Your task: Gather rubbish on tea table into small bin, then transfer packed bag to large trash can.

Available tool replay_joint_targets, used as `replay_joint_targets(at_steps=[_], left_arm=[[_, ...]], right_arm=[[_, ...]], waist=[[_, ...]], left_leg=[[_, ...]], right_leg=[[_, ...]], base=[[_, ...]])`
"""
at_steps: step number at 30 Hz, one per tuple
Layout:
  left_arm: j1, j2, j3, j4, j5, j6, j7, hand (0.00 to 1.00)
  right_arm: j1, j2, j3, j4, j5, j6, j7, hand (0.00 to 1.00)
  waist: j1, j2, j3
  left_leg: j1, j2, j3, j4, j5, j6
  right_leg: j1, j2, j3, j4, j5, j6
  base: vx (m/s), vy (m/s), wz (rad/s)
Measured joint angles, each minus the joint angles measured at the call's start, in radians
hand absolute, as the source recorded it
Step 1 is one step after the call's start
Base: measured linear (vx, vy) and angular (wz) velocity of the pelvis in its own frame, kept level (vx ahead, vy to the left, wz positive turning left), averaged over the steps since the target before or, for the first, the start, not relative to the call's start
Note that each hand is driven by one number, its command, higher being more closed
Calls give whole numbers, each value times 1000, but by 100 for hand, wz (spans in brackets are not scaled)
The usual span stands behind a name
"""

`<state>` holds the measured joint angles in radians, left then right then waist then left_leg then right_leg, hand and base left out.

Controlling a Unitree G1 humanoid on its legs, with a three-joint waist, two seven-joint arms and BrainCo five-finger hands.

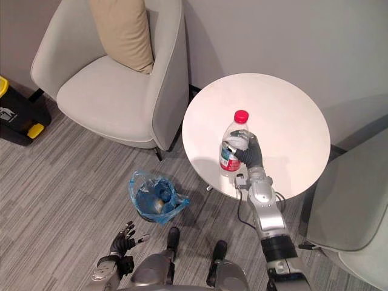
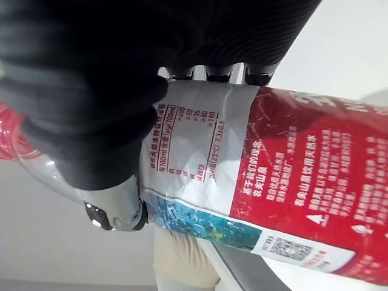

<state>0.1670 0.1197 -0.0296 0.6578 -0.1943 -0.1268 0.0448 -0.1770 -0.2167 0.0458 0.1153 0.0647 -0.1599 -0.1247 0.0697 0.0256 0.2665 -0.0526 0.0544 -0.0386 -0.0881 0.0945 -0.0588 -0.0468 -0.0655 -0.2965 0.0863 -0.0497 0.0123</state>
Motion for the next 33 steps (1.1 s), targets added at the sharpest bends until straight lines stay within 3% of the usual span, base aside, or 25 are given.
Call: replay_joint_targets(at_steps=[15,23,29,31,32,33], left_arm=[[21,-15,-8,65,11,8,-3,0],[49,-17,-8,108,11,7,-9,0],[49,-18,-12,122,11,-2,-19,0],[49,-18,-22,126,11,-1,-18,0],[52,-20,-28,125,9,-2,-18,0],[51,-20,-30,127,10,-2,-18,0]], right_arm=[[262,71,-10,-228,-41,-34,46,100],[304,91,4,-228,-40,-36,85,100],[325,89,10,-231,-40,-60,80,100],[325,85,14,-240,-40,-60,71,100],[323,77,27,-242,-41,-60,61,100],[322,71,32,-246,-41,-60,58,100]], waist=[[-8,7,-124],[-30,20,-148],[-27,25,-149],[-26,30,-146],[-22,28,-146],[-24,27,-147]], left_leg=[[57,15,12,-3,-1,-1],[80,15,8,-1,-1,-1],[19,3,-74,48,-6,-7],[-11,2,-68,65,-27,21],[-16,17,38,68,-65,77],[-19,23,85,69,-77,101]], right_leg=[[46,15,20,-6,0,0],[79,16,16,-16,2,-3],[83,6,-70,14,-34,8],[71,-12,-111,50,-57,3],[77,-19,-143,52,-64,7],[79,-28,-157,49,-64,8]], base=[[2,-2,-4],[-2,-2,2],[-37,-19,43],[-46,-10,71],[-29,-11,62],[19,6,81]])
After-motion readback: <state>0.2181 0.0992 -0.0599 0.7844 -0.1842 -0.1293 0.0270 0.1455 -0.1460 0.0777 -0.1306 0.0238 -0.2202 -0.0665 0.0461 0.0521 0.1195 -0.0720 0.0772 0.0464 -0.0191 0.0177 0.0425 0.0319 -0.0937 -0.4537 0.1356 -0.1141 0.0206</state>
